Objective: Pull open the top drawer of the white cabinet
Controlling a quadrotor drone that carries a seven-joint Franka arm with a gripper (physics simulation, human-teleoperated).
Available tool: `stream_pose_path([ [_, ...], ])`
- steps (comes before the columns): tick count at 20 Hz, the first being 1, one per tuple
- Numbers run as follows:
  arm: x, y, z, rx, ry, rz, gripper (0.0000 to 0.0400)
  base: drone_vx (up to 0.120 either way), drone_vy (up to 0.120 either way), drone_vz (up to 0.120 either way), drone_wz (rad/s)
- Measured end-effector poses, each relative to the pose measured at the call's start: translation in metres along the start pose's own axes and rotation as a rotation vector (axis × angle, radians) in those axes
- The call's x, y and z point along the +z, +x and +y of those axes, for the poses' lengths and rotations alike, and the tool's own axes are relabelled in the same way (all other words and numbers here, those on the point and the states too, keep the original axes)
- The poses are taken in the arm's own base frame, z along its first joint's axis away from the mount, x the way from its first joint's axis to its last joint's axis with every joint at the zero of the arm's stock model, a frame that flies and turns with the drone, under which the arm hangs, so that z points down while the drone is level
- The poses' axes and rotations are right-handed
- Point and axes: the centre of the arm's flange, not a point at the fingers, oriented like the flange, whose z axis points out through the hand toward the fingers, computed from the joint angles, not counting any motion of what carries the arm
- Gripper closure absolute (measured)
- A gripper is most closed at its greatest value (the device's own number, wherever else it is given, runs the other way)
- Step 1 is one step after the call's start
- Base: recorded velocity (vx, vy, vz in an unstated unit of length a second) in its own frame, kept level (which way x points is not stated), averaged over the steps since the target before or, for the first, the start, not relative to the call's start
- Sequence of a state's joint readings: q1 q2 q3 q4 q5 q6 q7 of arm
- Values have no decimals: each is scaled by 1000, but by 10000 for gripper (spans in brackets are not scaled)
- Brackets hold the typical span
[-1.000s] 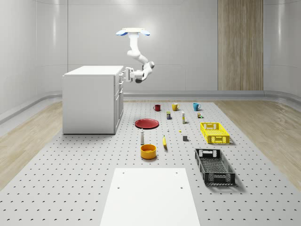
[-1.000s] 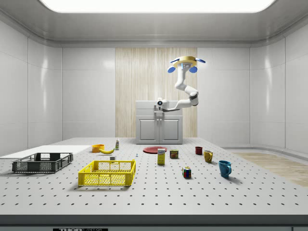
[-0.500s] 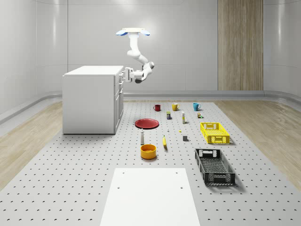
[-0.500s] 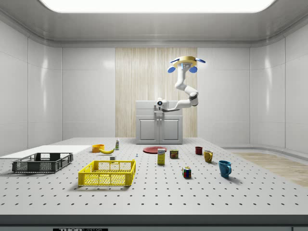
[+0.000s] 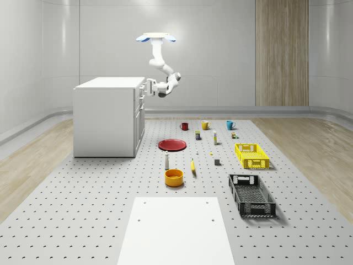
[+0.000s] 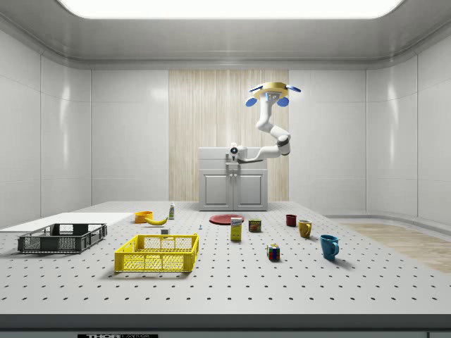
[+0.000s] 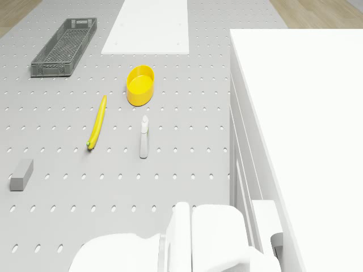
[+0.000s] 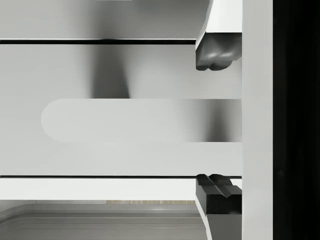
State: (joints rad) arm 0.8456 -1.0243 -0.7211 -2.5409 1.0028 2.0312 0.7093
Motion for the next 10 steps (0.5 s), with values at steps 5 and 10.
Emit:
stream_pose_path([
  [5,0,1,1,0,0,0,95,0,0,0,0],
  [10,0,1,1,0,0,0,95,0,0,0,0],
])
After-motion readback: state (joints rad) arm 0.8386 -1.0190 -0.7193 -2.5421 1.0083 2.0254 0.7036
